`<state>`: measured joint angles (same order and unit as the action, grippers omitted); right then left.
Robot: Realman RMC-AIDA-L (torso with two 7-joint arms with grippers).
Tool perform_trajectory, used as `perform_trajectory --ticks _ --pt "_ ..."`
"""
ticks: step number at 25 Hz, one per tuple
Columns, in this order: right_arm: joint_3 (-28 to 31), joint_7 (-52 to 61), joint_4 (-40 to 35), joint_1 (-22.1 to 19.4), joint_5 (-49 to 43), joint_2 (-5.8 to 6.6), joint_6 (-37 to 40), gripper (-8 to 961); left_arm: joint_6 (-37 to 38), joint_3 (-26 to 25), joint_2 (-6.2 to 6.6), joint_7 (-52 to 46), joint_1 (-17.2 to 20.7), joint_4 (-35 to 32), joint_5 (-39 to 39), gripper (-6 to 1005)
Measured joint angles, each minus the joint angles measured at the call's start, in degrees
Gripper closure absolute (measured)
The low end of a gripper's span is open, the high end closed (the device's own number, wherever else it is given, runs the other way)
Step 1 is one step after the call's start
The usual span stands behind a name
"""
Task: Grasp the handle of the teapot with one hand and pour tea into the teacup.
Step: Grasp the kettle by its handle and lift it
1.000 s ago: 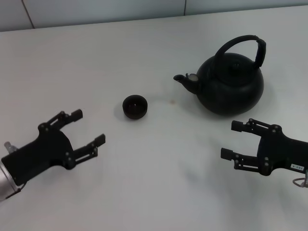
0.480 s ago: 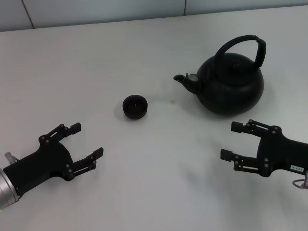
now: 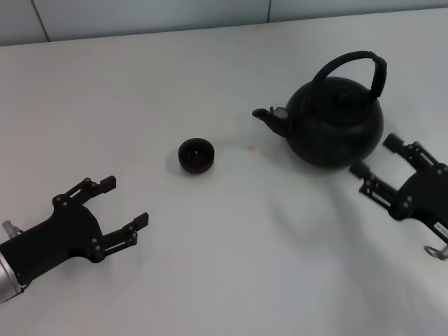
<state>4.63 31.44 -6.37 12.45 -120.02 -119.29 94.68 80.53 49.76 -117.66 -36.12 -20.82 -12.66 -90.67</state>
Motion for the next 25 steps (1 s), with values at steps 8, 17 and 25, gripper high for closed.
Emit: perform_trajectory --ticks 8,17,25 --pt "13.4 -16.14 15.47 -2.43 3.75 -0.41 -12.22 147 2.19 0.0 0.83 -1.49 0.02 0.0 0.05 139" --pt "15.52 -16.83 16.1 -2.08 3.94 -0.42 -13.96 148 3.36 0.38 1.26 -1.78 0.42 -0.04 -0.02 139" --pt "16.64 -16.64 14.9 -0.41 4.0 -0.01 -13.65 149 3.57 0.43 1.12 -1.83 0.71 -0.09 -0.04 140"
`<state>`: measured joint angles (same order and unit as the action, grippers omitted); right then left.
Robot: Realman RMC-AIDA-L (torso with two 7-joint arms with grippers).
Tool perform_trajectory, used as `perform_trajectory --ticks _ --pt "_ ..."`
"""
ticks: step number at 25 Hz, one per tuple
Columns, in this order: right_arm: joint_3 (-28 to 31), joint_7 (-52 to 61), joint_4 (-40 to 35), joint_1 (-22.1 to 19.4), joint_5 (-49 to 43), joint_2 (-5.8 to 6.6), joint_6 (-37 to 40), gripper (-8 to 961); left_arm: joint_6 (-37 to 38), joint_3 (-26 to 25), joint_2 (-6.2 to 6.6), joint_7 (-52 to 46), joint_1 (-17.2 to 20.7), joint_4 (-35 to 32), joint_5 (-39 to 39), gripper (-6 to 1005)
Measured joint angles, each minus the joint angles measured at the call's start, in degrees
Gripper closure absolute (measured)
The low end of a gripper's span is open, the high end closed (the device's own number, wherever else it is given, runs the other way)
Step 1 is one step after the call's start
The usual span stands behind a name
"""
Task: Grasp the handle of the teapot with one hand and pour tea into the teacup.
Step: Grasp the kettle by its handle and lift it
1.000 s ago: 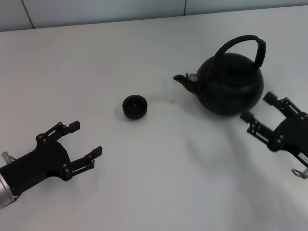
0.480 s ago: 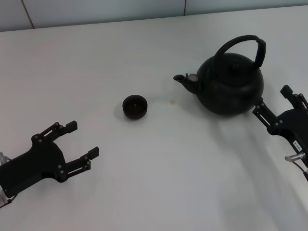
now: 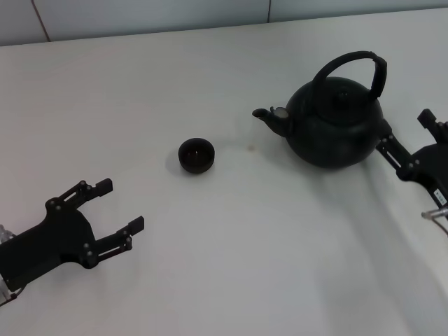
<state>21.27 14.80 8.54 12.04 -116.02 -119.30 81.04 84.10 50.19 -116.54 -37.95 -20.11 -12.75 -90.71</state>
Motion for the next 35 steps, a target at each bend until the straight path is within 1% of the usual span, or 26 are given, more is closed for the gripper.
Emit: perform_trajectory --ticks 6,8,11,20,35 --pt "2.34 0.36 -2.32 3.26 0.01 0.03 -0.78 150 0.3 -0.41 -0.12 -0.32 0.31 0.0 0.0 139" --pt "2.64 0.39 -2.74 3.8 0.01 0.03 -0.99 151 0.3 -0.39 -0.18 -0.32 0.32 0.0 0.0 139" --pt "2.85 0.49 -4.04 5.8 0.01 0.11 -2.12 151 0.32 -0.28 -0.42 -0.28 0.34 0.0 0.0 140" --pt "3.0 0.52 -5.54 8.86 0.01 0.16 -5.79 152 0.81 -0.39 -0.56 -0.22 0.34 0.0 0.02 140" --pt "4.42 0.58 -7.38 11.38 0.0 0.29 -8.37 155 0.74 -0.44 -0.71 -0.15 0.42 0.0 0.43 140"
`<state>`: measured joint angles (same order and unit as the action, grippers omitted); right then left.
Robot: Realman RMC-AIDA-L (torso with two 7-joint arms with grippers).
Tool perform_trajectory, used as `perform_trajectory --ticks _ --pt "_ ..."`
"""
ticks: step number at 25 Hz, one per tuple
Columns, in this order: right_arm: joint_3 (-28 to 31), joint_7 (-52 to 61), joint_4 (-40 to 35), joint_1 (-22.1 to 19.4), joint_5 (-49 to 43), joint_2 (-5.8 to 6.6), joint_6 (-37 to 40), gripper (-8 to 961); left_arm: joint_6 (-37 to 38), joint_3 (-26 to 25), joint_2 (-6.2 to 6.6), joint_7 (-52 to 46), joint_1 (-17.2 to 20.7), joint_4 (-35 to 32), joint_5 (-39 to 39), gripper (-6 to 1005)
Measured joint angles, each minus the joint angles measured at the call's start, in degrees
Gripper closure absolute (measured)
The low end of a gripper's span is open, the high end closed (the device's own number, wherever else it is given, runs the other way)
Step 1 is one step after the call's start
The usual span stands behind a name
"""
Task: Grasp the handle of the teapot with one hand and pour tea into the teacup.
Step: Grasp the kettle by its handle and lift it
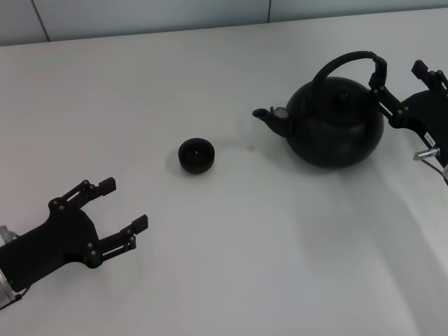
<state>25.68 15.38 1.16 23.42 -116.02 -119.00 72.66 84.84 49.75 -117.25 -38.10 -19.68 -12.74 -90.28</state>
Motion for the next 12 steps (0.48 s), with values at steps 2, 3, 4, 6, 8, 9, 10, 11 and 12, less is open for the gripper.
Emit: perform_trajectory --ticks 2,3,4,6,8,9,10,11,12 --pt "-0.01 0.0 -0.05 0.28 0.0 0.0 -0.28 155 -0.01 0.0 0.0 0.0 0.0 0.0 0.01 140" --pt "-0.02 0.0 -0.05 0.43 0.0 0.0 -0.37 155 -0.01 0.0 0.0 0.0 0.0 0.0 0.01 140" --pt "-0.02 0.0 -0.05 0.56 0.0 0.0 -0.42 155 -0.02 0.0 0.0 -0.01 0.0 0.0 0.01 140" --pt "-0.02 0.0 -0.05 0.69 0.0 0.0 -0.44 156 -0.03 -0.06 0.0 0.0 -0.03 0.0 0.02 139" --pt "-0.02 0.0 -0.09 0.75 0.0 0.0 -0.44 156 -0.03 -0.09 0.0 -0.01 -0.08 0.0 0.02 139" --pt "-0.02 0.0 -0.11 0.76 0.0 0.0 -0.46 156 -0.03 -0.1 0.0 -0.02 -0.11 0.0 0.02 139" --pt "-0.02 0.0 -0.13 0.76 0.0 0.0 -0.5 156 -0.03 -0.12 0.0 -0.02 -0.14 0.0 0.02 139" --pt "-0.02 0.0 -0.13 0.76 0.0 0.0 -0.67 156 -0.04 -0.14 0.0 -0.04 -0.16 0.0 0.02 139" --pt "-0.02 0.0 -0.13 0.76 0.0 0.0 -0.88 157 -0.07 -0.17 0.0 -0.07 -0.21 0.0 0.02 139"
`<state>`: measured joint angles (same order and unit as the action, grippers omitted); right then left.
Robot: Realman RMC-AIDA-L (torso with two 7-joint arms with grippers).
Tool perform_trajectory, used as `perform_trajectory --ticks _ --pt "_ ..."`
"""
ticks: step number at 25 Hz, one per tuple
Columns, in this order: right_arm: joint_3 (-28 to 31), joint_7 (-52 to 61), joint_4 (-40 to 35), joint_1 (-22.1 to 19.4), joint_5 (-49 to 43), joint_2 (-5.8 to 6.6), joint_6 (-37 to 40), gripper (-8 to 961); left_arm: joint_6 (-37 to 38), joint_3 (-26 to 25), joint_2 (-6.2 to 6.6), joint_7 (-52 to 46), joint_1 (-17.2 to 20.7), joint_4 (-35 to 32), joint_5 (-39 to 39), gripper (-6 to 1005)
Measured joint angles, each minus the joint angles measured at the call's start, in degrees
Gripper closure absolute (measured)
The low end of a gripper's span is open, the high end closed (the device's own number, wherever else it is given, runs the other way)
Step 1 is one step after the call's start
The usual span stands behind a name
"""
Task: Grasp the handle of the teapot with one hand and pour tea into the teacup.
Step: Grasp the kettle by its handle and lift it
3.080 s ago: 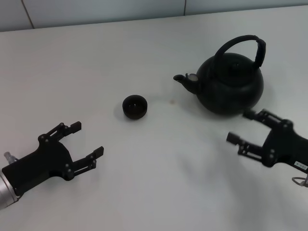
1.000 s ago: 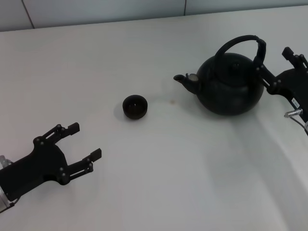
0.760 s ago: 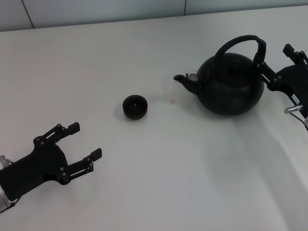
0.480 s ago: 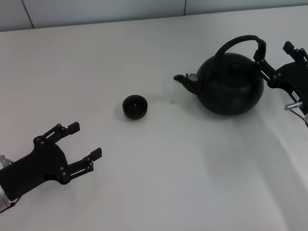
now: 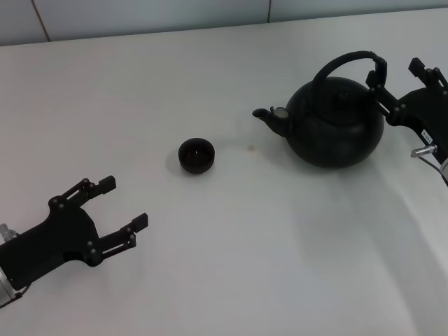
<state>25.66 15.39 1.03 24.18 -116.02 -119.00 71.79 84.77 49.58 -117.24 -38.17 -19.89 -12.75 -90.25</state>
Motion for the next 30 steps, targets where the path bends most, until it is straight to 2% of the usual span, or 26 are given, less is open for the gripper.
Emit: perform_trajectory --ticks 9,14,25,30 --pt "-0.01 -0.01 0.06 0.08 0.0 -0.03 -0.68 158 -0.11 -0.15 0.0 -0.12 -0.23 0.0 -0.01 139" --pt "-0.03 -0.34 0.2 0.08 -0.01 -0.08 -0.54 364 -0.2 -0.22 0.0 -0.14 -0.24 0.0 -0.01 139" --pt "-0.01 -0.15 0.39 0.39 -0.01 -0.04 -0.32 614 -0.25 -0.93 0.0 0.25 -0.23 0.0 0.07 139" --pt "0.0 -0.11 0.36 0.66 -0.01 -0.02 1.02 776 -0.29 -0.92 -0.04 0.34 -0.27 0.0 0.09 140"
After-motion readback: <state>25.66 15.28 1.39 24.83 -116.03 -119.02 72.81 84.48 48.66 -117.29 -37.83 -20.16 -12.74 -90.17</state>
